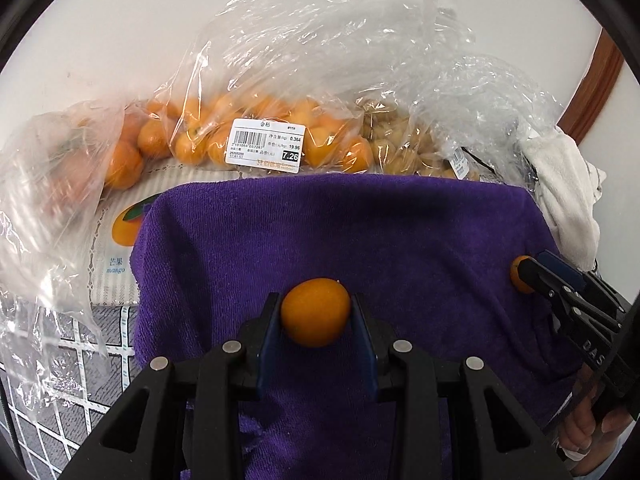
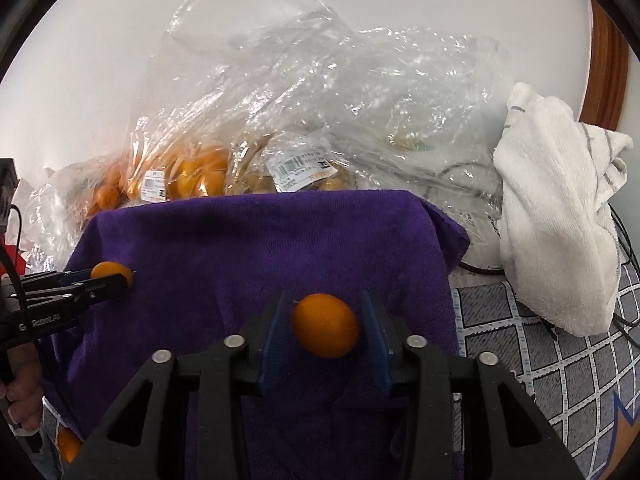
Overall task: Organize fruits
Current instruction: 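Open both grippers to release the oranges onto the purple towel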
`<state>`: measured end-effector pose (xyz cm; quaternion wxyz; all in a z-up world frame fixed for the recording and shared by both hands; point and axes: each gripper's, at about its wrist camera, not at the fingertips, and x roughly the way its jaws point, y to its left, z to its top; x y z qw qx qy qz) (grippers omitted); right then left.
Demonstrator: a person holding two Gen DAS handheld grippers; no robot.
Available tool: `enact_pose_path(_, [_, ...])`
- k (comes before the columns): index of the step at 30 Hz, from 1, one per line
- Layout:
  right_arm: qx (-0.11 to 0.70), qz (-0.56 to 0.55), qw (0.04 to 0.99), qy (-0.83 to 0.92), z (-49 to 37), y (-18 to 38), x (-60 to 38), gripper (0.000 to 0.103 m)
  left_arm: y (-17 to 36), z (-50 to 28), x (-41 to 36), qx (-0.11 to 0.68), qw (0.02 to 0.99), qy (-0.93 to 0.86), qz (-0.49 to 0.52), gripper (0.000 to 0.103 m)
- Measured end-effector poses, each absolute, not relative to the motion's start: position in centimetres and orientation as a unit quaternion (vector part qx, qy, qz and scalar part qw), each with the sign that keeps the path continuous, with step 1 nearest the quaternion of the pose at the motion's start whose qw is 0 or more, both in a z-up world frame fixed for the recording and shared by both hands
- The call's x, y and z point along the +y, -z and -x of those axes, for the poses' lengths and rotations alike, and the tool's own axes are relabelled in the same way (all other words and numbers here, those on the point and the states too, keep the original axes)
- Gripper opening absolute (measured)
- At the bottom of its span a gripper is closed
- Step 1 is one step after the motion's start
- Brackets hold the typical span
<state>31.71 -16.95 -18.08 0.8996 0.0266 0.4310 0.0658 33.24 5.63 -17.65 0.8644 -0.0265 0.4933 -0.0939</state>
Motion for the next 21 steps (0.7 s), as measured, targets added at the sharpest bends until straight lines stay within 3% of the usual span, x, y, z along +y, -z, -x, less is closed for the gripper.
enact_pose_path(2, [0.43, -0.017, 0.901, -0.064, -31.5, 17.6, -16.5, 0.066, 17.3, -33.3, 5.4, 0.492, 0.865, 0.097, 0.027, 0.042])
enact_pose_path(3, [0.43, -0.013, 0.901, -0.062, -31.5, 17.4, -16.3, 0.077, 17.0, -33.2, 5.4, 0.489, 0.866, 0.098, 0.028, 0.051])
enact_pose_path(4, [0.428, -0.007, 0.902, -0.06, -31.4, 17.1, -16.1, 0.08, 16.5, -33.0, 5.5, 0.479, 0.872, 0.1, 0.03, 0.055])
enact_pose_path(21, [0.39, 0.012, 0.921, 0.004, -26.9, 12.1, -16.9, 0.085, 11.9, -31.5, 6.6, 0.419, 0.902, 0.09, 0.046, 0.055])
